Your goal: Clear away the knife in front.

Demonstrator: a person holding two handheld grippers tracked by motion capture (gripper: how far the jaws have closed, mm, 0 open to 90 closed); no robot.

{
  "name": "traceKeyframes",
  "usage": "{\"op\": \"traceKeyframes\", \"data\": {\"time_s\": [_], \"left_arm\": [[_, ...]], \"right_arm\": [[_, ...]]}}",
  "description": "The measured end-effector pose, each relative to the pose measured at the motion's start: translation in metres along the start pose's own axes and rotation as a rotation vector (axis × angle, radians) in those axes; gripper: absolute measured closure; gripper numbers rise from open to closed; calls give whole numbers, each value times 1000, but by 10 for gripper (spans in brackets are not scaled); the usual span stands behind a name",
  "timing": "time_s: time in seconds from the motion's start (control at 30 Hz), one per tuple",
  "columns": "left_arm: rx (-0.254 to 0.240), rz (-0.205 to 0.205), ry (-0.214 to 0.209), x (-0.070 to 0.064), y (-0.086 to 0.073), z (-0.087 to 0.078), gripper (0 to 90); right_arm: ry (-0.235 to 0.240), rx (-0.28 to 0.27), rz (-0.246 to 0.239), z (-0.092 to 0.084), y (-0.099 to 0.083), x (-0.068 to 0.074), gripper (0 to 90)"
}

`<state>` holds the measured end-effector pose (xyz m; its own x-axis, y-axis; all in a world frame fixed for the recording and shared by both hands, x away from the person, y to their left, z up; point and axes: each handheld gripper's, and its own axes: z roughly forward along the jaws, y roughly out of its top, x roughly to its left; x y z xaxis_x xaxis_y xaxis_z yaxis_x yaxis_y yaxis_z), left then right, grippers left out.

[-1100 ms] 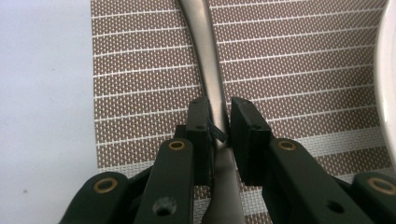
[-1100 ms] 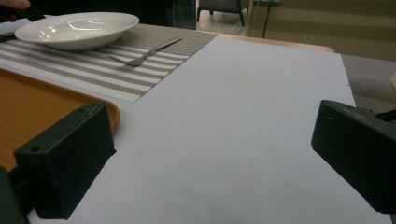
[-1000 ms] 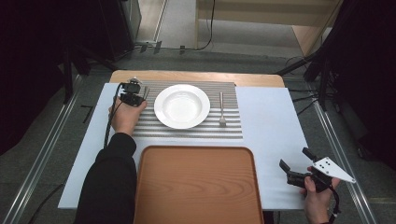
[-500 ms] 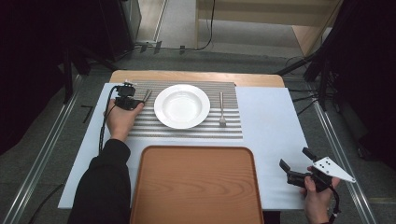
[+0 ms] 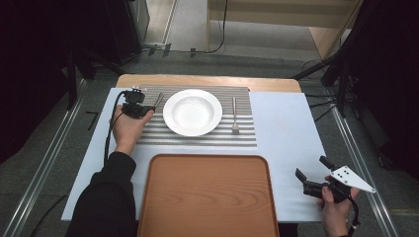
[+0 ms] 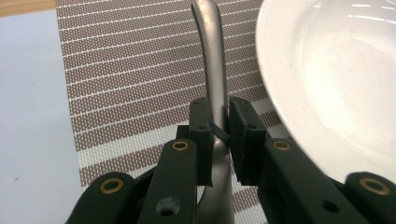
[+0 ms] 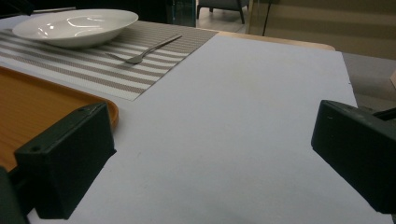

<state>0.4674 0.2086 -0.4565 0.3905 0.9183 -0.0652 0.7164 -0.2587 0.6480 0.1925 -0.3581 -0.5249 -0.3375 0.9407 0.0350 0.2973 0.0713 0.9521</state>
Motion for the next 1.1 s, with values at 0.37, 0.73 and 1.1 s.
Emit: {"op": "traceKeyframes", "data": {"time_s": [0.37, 0.73, 1.1], "left_arm": [[-36, 7, -38, -6, -11, -25, 796], [-53, 38, -63, -16, -23, -43, 796], [-80, 49, -87, -23, -32, -63, 796]], "right_arm": [[-2, 1, 0, 0, 0, 0, 0], [-5, 6, -4, 0, 0, 1, 0], [-3, -1, -2, 0, 0, 0, 0]]}}
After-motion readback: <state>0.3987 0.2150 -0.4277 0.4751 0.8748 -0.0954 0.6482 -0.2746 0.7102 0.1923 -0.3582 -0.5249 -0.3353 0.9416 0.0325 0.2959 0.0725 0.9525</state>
